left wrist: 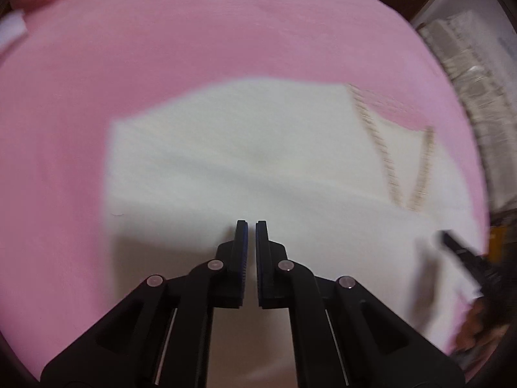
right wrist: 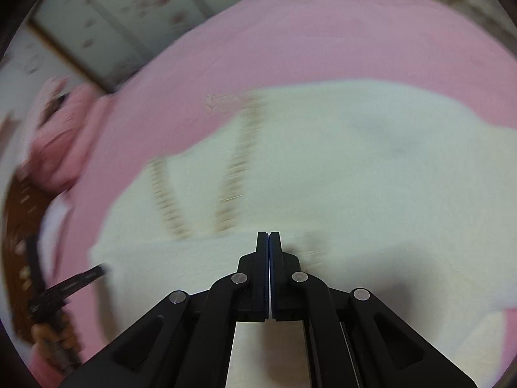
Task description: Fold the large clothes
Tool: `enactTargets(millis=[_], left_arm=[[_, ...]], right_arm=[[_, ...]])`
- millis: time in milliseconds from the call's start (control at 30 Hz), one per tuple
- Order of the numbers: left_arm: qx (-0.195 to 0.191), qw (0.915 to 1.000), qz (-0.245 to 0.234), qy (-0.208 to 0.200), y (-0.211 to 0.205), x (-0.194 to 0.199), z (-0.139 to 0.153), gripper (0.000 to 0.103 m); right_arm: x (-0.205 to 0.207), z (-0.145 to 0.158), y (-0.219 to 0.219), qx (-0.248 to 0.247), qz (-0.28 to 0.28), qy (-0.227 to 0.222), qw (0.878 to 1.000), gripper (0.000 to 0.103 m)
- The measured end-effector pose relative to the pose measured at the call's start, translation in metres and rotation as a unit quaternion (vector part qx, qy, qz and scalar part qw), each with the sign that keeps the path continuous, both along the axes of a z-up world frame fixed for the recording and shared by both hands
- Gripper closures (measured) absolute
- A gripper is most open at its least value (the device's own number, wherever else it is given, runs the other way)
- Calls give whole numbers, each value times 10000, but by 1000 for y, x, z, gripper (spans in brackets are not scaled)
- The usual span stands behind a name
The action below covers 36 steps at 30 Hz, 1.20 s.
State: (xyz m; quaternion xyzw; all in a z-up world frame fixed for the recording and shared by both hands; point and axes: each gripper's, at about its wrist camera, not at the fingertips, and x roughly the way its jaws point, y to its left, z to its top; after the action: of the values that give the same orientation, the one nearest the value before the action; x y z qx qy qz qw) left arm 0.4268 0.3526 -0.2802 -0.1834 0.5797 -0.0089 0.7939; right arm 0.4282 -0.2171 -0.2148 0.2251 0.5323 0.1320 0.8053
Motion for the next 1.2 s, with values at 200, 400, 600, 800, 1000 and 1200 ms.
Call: enactTargets(millis=[200,400,600,800,1000,1200], left_arm=[[55,9995,181,239,-9,-4,-15,102],[1579,9852,477,465,58,-34,-14,102],[1217,9890,797,264,67,-69,7,102],[1,9991,360,232,16,-96,7,102],[670,9971,140,344,19,-114,-1,102],[1164,9919,414,303,91,-135,4,102]], right_arm=[[0,-32,109,-412,1599,296,9858,103],[-11,-32,21,-858,584,243,9943,103],[-34,-8,-25,-1552,-403,259,9867,103],[-30,-21,117,250,718,215,9969,103],[-35,-67,173,240,1072,521,9926,103],[-21,-77,65,-503,-465,585,9959,103]])
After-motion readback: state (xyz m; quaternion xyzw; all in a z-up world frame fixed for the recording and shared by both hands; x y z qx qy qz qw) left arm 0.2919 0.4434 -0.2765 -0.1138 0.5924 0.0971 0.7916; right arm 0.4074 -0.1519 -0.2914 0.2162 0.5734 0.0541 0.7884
